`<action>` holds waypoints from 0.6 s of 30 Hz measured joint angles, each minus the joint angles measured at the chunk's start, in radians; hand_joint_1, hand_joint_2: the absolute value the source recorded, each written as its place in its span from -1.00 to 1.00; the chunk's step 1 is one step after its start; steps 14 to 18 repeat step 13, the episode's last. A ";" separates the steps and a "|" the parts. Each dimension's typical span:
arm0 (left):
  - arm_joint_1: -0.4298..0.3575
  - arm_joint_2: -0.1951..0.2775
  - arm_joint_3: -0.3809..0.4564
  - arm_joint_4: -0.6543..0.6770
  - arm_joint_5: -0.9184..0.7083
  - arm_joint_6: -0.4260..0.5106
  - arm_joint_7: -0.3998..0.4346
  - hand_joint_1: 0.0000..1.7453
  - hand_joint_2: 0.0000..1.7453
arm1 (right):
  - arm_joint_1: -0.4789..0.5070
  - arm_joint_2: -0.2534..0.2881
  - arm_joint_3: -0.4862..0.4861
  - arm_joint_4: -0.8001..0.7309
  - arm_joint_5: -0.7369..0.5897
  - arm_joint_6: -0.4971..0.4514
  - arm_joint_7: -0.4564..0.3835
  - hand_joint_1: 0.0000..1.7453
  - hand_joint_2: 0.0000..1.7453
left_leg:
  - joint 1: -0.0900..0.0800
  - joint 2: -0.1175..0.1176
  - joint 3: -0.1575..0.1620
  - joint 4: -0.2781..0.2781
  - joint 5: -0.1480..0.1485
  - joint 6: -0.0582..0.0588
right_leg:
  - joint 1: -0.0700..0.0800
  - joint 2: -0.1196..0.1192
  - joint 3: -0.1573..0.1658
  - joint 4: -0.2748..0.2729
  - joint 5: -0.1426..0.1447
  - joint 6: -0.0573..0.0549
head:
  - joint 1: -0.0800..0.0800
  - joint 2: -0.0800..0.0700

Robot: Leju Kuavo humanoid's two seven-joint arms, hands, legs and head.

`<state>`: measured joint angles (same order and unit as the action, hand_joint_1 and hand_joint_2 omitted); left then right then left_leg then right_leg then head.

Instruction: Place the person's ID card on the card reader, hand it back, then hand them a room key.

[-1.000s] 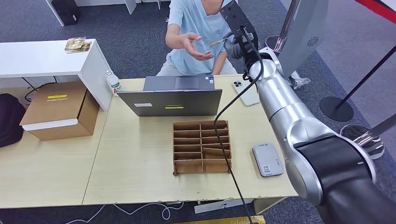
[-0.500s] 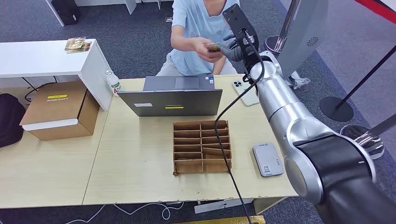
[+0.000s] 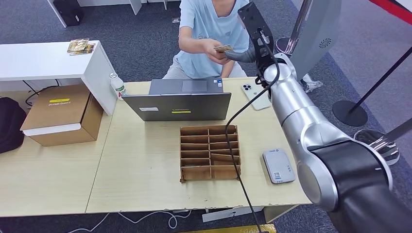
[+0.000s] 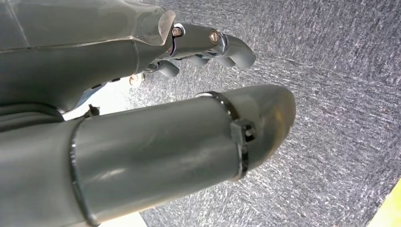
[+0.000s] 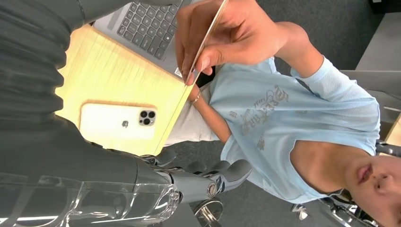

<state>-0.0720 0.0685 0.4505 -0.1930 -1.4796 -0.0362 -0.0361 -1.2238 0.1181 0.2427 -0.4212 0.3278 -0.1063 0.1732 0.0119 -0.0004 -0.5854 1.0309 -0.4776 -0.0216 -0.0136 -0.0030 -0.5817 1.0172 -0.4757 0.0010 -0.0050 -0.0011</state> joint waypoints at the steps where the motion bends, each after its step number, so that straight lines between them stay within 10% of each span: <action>1: -0.001 0.000 0.000 0.000 0.000 0.000 0.001 -1.00 -1.00 | 0.000 -0.002 -0.002 0.000 0.001 -0.001 -0.005 -1.00 1.00 | 0.000 0.000 0.000 0.000 0.000 0.000 | 0.000 0.000 0.000 0.000 0.000 0.000 | 0.000 0.000; 18: -0.001 -0.001 0.000 0.000 -0.001 0.014 0.002 -1.00 -1.00 | 0.076 -0.036 -0.054 -0.117 -0.026 -0.259 -0.287 -1.00 1.00 | 0.000 0.000 0.000 0.000 0.000 0.000 | 0.000 0.000 0.000 0.000 0.000 0.000 | 0.000 0.000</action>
